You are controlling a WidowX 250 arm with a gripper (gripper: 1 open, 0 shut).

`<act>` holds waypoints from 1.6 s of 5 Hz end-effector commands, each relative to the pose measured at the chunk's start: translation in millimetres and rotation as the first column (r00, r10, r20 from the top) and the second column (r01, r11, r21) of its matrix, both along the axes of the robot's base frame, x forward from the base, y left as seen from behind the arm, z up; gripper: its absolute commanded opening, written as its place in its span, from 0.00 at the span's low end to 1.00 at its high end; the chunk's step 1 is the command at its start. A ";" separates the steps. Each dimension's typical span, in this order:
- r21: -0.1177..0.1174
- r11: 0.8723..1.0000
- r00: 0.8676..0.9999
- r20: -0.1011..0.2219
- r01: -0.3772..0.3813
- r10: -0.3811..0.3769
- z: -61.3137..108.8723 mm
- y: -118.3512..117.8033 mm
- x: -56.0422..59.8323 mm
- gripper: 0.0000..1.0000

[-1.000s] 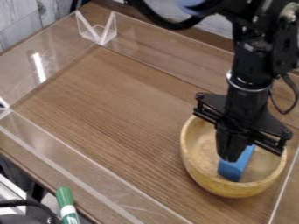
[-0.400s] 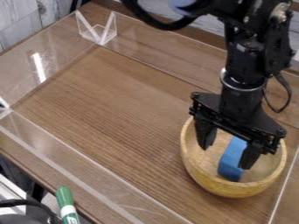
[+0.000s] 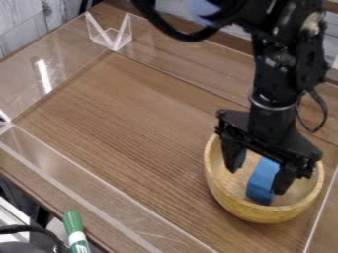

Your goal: Remove the blue block from inside the brown bowl and put it on the table

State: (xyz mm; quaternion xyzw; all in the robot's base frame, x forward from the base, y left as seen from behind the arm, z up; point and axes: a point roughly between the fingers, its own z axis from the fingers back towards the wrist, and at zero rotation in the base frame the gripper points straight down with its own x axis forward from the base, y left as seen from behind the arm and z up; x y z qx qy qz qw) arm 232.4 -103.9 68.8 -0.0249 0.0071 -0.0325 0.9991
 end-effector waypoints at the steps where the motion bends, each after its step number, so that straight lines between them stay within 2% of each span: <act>1: -0.021 1.000 0.999 0.037 -0.007 0.008 0.9 -1.7 6.8 1.00; 3: -0.029 1.000 0.999 0.042 -0.001 0.002 -14.0 -2.8 8.7 1.00; 4: -0.032 0.999 0.999 0.044 0.003 -0.001 -19.0 -2.8 9.2 0.00; 7: -0.021 1.000 0.999 0.039 -0.008 0.009 2.1 3.4 7.5 0.00; 8: -0.018 1.000 0.999 0.049 -0.020 0.021 16.1 7.0 7.4 0.00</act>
